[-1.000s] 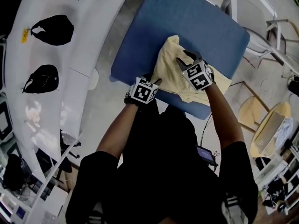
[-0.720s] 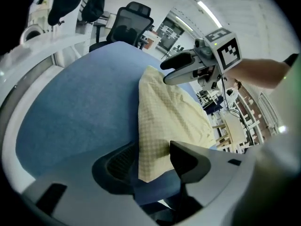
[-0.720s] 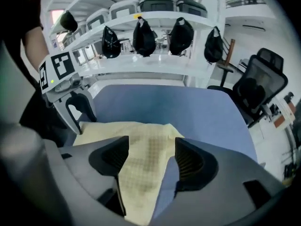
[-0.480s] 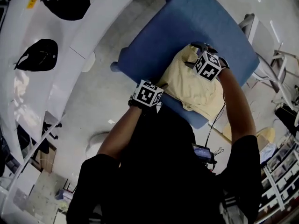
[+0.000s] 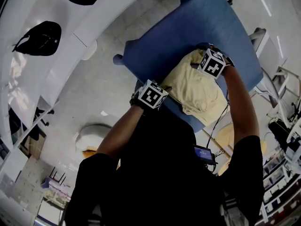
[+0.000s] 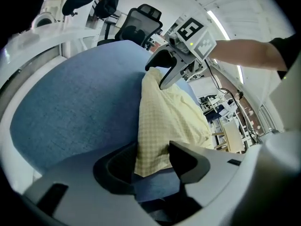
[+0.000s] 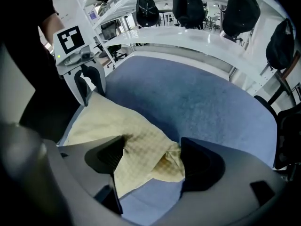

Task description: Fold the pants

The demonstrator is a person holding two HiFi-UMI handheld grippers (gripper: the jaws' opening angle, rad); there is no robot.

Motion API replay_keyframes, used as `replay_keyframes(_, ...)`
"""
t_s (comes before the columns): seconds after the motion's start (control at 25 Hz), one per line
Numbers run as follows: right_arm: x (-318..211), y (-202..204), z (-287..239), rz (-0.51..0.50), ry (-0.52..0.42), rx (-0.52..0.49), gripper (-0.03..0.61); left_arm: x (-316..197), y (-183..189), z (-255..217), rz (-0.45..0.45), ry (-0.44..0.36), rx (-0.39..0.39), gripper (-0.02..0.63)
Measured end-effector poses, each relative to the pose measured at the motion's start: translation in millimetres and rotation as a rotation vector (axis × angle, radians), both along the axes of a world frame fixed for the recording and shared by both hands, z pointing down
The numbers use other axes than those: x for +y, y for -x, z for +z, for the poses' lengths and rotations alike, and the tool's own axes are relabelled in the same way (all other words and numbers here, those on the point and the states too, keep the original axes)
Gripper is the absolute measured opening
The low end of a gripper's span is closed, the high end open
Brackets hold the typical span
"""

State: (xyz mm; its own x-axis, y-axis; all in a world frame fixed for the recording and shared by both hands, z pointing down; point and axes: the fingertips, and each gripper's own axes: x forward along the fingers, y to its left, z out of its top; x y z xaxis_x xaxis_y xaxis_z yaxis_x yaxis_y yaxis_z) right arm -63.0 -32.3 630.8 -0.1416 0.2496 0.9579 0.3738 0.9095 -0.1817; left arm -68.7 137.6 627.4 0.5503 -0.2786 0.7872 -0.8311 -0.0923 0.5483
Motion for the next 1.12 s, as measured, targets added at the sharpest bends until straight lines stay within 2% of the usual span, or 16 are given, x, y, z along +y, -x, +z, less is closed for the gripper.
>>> replay_keyframes(0.12,3,1,3,-0.035,-0.006,-0.005,0.357,-1,4,5,-0.011,0.019,-0.04,0.196)
replay_keyframes(0.24,5,-3,3,-0.034,0.001,-0.003,0.321,-2,2,3,-0.007,0.022,-0.043,0.192)
replay_keyframes(0.36,9,-7,3,-0.008,0.019,0.001,0.246,-2,-2,0,-0.021,0.022,-0.012,0.077)
replay_keyframes(0.44,11,-11,1,0.009,0.029,-0.002,0.198,-4,-5,-3,-0.015,0.007,-0.017,0.043)
replay_keyframes(0.52,14,-15,-2,0.024,0.036,-0.017,0.136,-5,-8,-6,-0.01,-0.01,-0.028,0.038)
replay_keyframes(0.6,17,-17,-7,0.038,0.026,-0.055,0.113,-4,-9,-9,-0.017,-0.02,-0.028,0.035)
replay_keyframes(0.84,18,-31,-42,0.106,-0.037,-0.202,0.094,-3,-16,-33,-0.022,-0.074,-0.062,0.034)
replay_keyframes(1.12,23,-72,-80,0.163,-0.189,-0.373,0.088,-4,-38,-54,0.021,-0.129,-0.25,0.032)
